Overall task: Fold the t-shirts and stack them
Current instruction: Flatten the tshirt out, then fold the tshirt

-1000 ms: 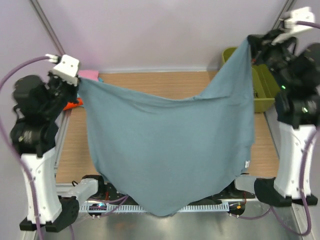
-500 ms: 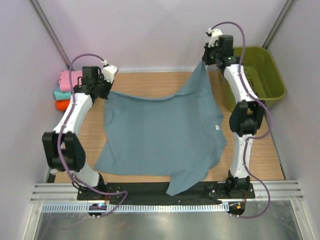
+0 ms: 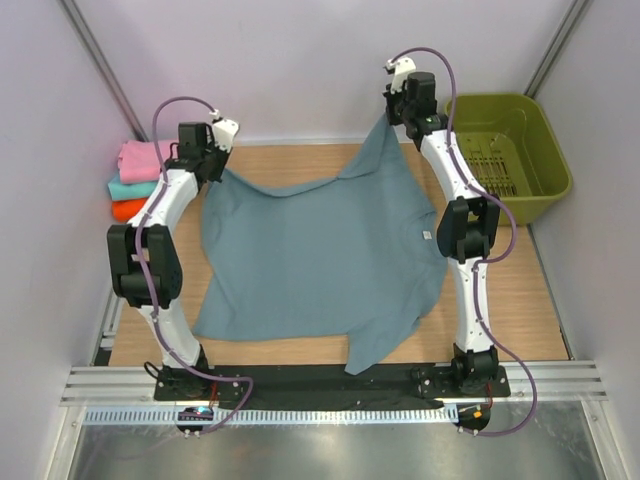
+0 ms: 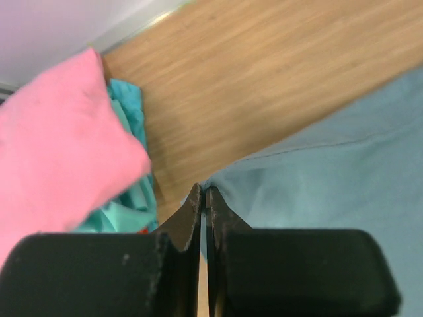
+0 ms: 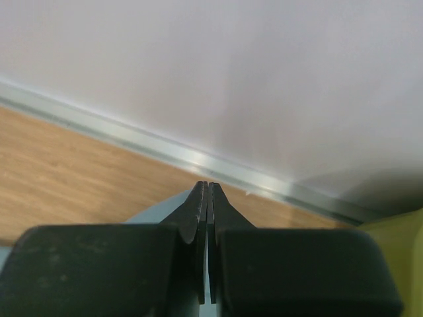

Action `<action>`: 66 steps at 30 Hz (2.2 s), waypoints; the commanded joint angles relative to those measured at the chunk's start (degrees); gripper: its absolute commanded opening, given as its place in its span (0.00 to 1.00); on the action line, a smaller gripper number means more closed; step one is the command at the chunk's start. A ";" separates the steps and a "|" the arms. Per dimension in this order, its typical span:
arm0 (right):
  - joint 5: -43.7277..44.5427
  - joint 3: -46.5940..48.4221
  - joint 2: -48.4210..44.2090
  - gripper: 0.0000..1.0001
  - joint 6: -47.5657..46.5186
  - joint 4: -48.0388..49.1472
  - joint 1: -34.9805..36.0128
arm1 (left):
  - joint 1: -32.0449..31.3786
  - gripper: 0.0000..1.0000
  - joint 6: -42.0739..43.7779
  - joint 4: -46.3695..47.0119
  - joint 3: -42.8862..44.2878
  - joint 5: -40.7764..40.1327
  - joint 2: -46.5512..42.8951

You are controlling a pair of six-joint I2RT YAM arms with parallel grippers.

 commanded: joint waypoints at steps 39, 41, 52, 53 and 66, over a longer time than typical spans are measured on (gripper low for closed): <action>2.03 -6.02 -9.59 0.01 -1.46 0.31 -6.15 | 0.39 0.00 0.13 -5.55 17.45 -9.00 6.58; 0.62 -8.05 -12.66 0.01 -0.05 -0.48 -6.50 | 0.40 0.00 0.48 -6.96 16.04 -8.82 5.70; -3.16 -23.09 -26.82 0.01 3.19 -5.23 -6.94 | 0.66 0.00 1.98 -16.98 6.46 -6.71 -5.19; -3.42 -24.05 -28.05 0.01 3.73 -5.67 -6.94 | 0.66 0.00 1.80 -17.59 5.15 -6.45 -6.08; -6.50 -51.82 -48.44 0.01 7.16 -6.29 -6.15 | 0.92 0.00 1.28 -19.27 -2.86 -6.19 -12.50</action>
